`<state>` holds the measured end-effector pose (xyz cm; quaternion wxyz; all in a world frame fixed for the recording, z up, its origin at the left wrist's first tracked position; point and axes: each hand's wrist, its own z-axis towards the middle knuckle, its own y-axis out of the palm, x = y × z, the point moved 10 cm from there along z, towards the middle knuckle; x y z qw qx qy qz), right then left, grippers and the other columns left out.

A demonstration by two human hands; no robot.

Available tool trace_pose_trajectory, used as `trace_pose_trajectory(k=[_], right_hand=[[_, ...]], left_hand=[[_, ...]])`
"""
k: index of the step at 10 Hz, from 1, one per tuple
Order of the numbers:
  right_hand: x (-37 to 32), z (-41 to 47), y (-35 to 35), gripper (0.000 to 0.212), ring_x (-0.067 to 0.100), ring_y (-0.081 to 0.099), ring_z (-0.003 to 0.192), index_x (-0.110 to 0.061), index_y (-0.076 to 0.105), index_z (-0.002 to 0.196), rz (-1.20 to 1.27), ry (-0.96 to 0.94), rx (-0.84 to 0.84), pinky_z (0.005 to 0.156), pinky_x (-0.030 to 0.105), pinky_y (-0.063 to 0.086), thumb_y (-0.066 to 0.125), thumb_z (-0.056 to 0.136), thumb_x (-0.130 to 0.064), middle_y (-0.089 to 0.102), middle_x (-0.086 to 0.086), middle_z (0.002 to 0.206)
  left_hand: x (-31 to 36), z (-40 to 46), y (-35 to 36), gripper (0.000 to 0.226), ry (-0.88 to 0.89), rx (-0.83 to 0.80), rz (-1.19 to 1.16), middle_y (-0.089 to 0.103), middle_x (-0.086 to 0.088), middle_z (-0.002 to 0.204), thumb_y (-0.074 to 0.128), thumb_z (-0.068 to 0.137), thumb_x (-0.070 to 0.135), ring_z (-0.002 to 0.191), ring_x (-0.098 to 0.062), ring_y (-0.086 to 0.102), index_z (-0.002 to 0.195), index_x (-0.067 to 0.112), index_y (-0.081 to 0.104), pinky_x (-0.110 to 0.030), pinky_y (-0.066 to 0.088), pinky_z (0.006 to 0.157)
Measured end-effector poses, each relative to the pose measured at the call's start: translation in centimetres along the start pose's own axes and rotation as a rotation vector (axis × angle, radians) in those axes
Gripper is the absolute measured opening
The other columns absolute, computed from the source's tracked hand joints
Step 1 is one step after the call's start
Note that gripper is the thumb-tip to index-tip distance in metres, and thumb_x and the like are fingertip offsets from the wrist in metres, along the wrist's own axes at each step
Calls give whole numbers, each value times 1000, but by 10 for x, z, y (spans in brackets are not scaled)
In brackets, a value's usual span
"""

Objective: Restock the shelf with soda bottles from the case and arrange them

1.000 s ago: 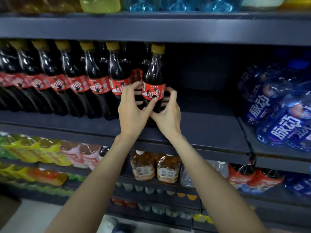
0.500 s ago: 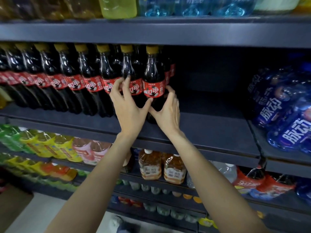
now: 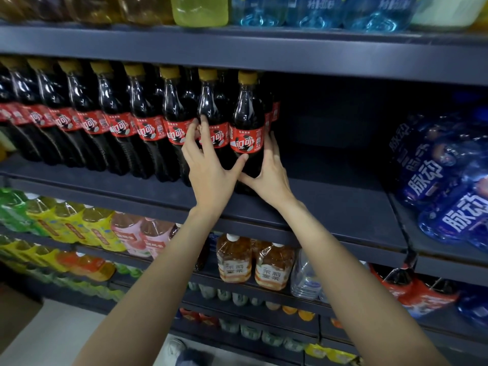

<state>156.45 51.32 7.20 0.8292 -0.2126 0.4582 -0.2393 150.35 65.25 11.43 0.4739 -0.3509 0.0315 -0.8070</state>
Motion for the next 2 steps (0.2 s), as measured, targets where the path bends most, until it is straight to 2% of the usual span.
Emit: trace_pose_trajectory(k=[1, 2], right_hand=[[-1, -3, 1, 114, 27, 17, 144, -23, -1, 151, 25, -9, -51, 108, 48, 34, 80, 71, -39, 0, 9, 159], [-1, -11, -7, 112, 27, 9, 145, -23, -1, 151, 89, 20, -63, 114, 47, 23, 79, 73, -36, 2, 11, 158]], left_hand=[[1, -4, -2, 94, 2, -7, -14, 25, -16, 151, 72, 80, 47, 138, -28, 28, 150, 8, 22, -18, 31, 96], [0, -4, -1, 89, -2, -62, -88, 21, -15, 154, 71, 83, 37, 141, -28, 23, 150, 7, 20, -1, 12, 103]])
